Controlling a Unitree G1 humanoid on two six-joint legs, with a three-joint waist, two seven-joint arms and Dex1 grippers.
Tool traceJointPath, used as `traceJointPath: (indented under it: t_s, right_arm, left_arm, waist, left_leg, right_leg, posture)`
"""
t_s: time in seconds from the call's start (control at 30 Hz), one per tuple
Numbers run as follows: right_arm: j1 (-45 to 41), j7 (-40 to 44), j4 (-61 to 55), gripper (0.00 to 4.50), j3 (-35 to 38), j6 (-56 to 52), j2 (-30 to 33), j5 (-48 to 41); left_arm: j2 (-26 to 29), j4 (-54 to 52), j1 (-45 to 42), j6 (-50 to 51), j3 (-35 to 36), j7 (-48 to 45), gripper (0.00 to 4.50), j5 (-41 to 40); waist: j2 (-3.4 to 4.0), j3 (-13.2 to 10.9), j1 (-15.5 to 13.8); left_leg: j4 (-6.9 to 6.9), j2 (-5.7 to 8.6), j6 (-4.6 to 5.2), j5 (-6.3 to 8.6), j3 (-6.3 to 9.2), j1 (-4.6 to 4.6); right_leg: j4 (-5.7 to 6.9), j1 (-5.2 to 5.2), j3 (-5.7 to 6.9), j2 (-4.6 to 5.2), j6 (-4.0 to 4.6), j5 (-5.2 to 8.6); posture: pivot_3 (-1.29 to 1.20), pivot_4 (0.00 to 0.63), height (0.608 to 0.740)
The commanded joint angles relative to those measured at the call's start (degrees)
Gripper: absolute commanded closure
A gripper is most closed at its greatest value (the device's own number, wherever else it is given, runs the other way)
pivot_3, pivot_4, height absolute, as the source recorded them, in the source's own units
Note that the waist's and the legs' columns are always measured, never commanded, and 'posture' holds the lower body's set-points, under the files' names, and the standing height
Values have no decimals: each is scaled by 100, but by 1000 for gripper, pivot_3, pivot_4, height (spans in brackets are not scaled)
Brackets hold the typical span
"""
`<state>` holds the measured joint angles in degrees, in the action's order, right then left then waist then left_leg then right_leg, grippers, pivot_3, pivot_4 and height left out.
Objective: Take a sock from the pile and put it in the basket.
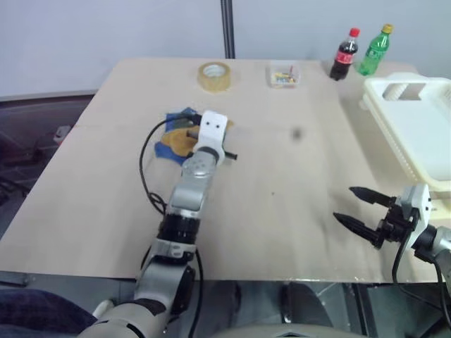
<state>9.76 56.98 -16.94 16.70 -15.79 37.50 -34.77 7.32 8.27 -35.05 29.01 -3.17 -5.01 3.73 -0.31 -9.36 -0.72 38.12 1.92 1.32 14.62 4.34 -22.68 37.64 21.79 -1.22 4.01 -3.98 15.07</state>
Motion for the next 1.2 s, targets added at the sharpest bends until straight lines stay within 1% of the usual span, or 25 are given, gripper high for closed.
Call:
traceJointPath:
  t_s: [0.03, 0.17, 0.33, 0.43, 0.6, 0.7, 0.8, 0.87, 1.0, 1.2]
  right_arm:
    - [-8, -3, -85, 0, 204, 100, 49, -60]
    - [43, -27, -217, 0, 337, 54, 103, -134]
    - [268, 3, -475, 0, 599, -32, 182, -315]
    - [449, 38, -773, 0, 734, -78, 249, -454]
    - [686, -84, -1306, 0, 1030, -312, 366, -780]
    - [835, -142, -1494, 0, 1234, -430, 431, -884]
    - [996, -141, -1582, 0, 1411, -472, 484, -920]
    - [1090, -167, -1620, 0, 1509, -473, 485, -906]
    - [1163, -269, -1712, 0, 1645, -514, 475, -945]
    - [1132, -335, -1725, 0, 1631, -561, 494, -965]
  left_arm:
    - [15, -1047, 444, 606, -292, -304, 4473, -67]
    - [-104, -1696, 881, 1258, -516, -515, 4473, -235]
    - [-255, -1865, 1000, 1578, -867, -744, 4473, -339]
    - [-454, -1700, 952, 1643, -993, -829, 4473, -447]
    - [-883, -1071, 750, 1523, -1154, -872, 4473, -517]
    - [-1281, -520, 525, 1437, -1187, -923, 4473, -618]
    - [-1784, 98, 184, 1344, -969, -746, 4473, -732]
    - [-2039, 413, 24, 1186, -1025, -782, 4473, -775]
    - [-2353, 463, 83, 1183, -1219, -698, 4473, -947]
    - [-2484, 228, 294, 1325, -1355, -398, 4473, -1153]
  waist:
    - [0, 0, 5]
    - [1, 0, -10]
    - [1, 0, -20]
    - [1, 0, -12]
    - [1, 1, -14]
    - [1, 1, -33]
    - [-1, 0, -79]
    - [1, 4, -52]
    - [4, 7, -29]
    - [5, 9, -47]
  left_leg:
    - [0, 0, 0, 0, 0, 0]
    - [5, -1, 2, 1, -1, 0]
    - [13, 0, 13, 8, 5, -2]
    - [13, 0, 14, 8, 5, -3]
    - [15, -1, 15, 9, 5, -2]
    - [16, 1, 16, 9, 7, -2]
    - [22, 10, 17, 10, 11, -6]
    - [21, 11, 20, 11, 10, -7]
    - [20, 8, 20, 11, 9, -1]
    - [21, 10, 20, 12, 11, -3]
  right_leg:
    - [0, 0, -1, 0, 0, 0]
    - [3, 0, -3, 0, 0, 0]
    - [5, -6, 3, 2, 0, 1]
    - [4, -6, 3, 2, 0, 1]
    - [5, -8, 4, 1, -1, 2]
    - [5, -10, 7, 2, -4, 3]
    - [3, -13, 11, 7, -11, 7]
    - [2, -13, 8, 7, -14, 10]
    - [7, -16, 5, 7, -14, 11]
    - [5, -17, 7, 7, -16, 12]
  posture:
    - [0, 150, 738]
    - [0, 150, 738]
    - [0, 150, 738]
    - [0, 150, 738]
    - [0, 150, 738]
    - [0, 150, 738]
    - [0, 150, 738]
    - [0, 150, 738]
    - [0, 150, 738]
    - [0, 150, 738]
